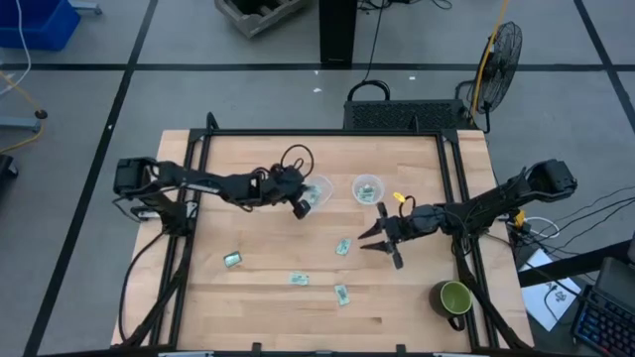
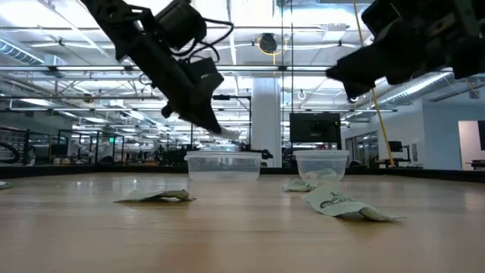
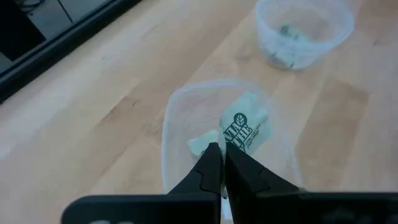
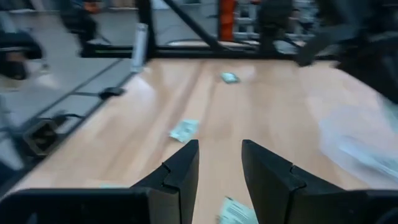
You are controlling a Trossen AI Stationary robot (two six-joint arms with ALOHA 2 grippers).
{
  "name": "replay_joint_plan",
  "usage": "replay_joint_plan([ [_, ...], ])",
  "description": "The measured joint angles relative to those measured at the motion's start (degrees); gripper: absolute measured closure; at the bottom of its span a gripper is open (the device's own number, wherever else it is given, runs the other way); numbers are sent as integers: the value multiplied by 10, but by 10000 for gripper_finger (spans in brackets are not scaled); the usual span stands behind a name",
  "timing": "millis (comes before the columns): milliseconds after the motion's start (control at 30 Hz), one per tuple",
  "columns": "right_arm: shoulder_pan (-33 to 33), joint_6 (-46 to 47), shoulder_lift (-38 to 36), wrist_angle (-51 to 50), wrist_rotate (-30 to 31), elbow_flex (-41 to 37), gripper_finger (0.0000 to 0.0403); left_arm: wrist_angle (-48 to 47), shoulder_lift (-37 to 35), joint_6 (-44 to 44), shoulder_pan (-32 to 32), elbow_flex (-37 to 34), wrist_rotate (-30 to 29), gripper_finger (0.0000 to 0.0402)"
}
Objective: Pick and place Stevia / Truvia into bins
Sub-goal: Put the stevia packet into the left transparent container, then put the stevia packet into the right transparent container
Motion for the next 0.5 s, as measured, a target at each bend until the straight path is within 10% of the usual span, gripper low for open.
replay_joint_plan([
  [500, 0, 38, 0, 1, 37, -46, 289, -18, 18, 15, -3, 0, -16, 329],
])
